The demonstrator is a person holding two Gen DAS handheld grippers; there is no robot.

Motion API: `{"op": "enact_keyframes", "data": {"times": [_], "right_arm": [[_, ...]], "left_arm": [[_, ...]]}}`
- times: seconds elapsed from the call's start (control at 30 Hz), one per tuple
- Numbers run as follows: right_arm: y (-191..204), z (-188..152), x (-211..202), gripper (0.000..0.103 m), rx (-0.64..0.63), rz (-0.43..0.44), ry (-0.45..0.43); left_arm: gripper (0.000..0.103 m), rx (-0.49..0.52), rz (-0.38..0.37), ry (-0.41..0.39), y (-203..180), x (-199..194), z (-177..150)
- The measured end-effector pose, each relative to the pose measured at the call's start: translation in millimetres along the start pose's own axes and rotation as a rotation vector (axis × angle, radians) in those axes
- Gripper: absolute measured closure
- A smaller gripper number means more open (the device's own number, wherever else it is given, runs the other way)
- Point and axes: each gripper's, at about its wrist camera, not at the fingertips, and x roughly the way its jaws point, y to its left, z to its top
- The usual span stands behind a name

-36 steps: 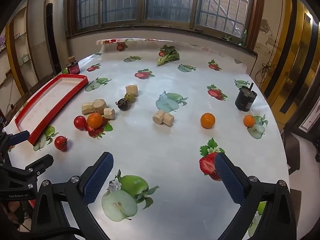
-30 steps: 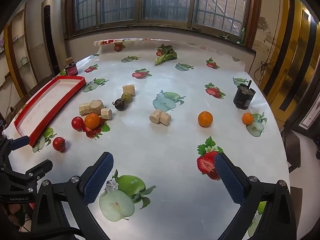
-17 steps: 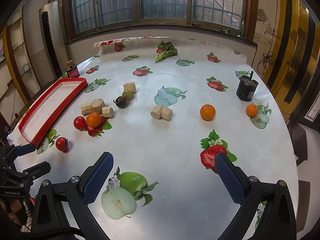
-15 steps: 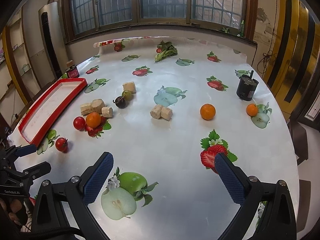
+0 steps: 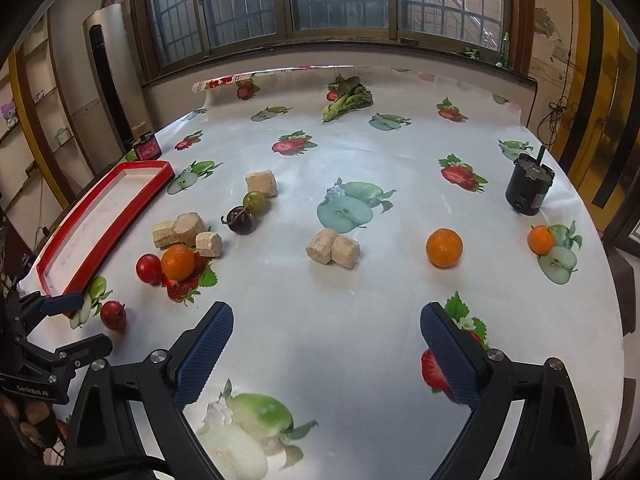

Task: Organize fruits
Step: 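Grasp the red tomato with the left tool while the right tool grasps a beige cube, then carry the tomato and beige cube over the red-rimmed tray with both tools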

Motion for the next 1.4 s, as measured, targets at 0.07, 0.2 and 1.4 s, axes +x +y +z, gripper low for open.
{"op": "enact_keyframes", "data": {"times": [0.07, 0.2, 1.4], "right_arm": [[-3, 9, 15, 0.013, 0.004, 0.009, 0.014], [-3, 22, 45, 0.021, 0.000, 0.019, 0.046], [5, 17, 40, 0.044, -0.009, 0.082, 0.022]], "left_arm": [[0.003, 0.003, -0.006, 0.016, 1, 5, 2], [0.003, 0.002, -0.016, 0.038, 1, 13, 3], [0.071, -0.030, -0.086, 0.030, 4, -6, -9]]}}
